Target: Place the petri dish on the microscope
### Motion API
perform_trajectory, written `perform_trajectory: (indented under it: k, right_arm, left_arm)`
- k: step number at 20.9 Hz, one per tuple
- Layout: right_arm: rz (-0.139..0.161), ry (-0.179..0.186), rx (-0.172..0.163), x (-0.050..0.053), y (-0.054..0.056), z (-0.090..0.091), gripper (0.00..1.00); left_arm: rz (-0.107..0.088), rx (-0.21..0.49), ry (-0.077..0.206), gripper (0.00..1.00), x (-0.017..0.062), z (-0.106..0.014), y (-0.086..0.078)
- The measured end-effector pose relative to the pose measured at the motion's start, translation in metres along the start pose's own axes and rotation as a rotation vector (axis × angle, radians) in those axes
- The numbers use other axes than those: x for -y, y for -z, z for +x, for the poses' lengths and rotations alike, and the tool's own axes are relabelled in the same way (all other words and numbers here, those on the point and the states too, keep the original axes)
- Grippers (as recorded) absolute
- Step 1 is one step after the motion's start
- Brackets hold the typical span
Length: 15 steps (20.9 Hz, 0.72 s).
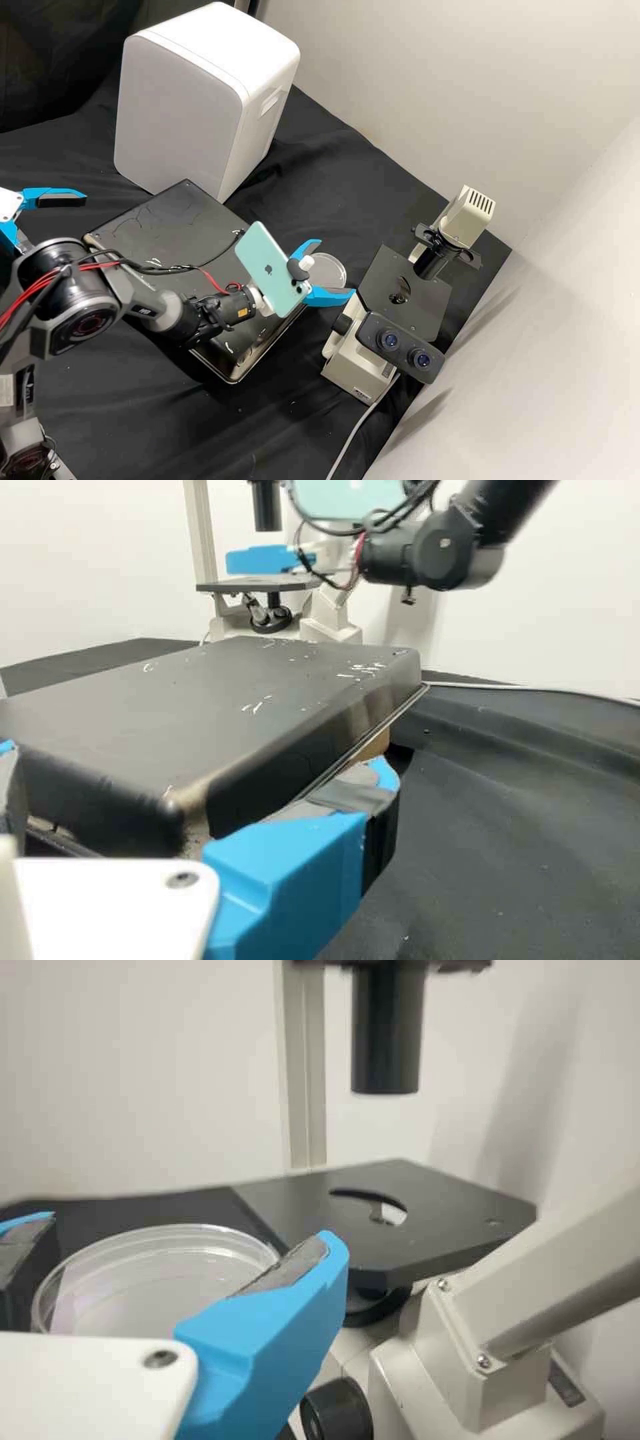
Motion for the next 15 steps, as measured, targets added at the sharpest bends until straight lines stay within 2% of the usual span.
perform_trajectory:
  k: [2,4,7,10,15]
  right_arm:
    - [-0.018,0.023,0.022,0.004,-0.002,0.01,0.0]
    - [-0.03,0.028,0.034,0.004,-0.001,0.02,0.0]
    - [-0.029,0.016,0.054,0.003,-0.001,0.032,0.0]
    - [-0.04,0.034,0.069,0.002,0.002,0.035,0.0]
    - [-0.033,0.05,0.082,-0.002,0.007,0.043,0.0]
  left_arm:
    - [-0.003,-0.001,0.006,1.0,0.0011,0.0,0.0]
    - [-0.005,-0.001,0.009,1.0,0.0018,0.001,0.001]
    - [-0.005,-0.001,0.009,1.0,0.0018,0.001,0.001]
    - [-0.005,-0.001,0.009,1.0,0.0018,0.001,0.001]
    - [-0.005,-0.001,0.009,1.0,0.0018,0.001,0.001]
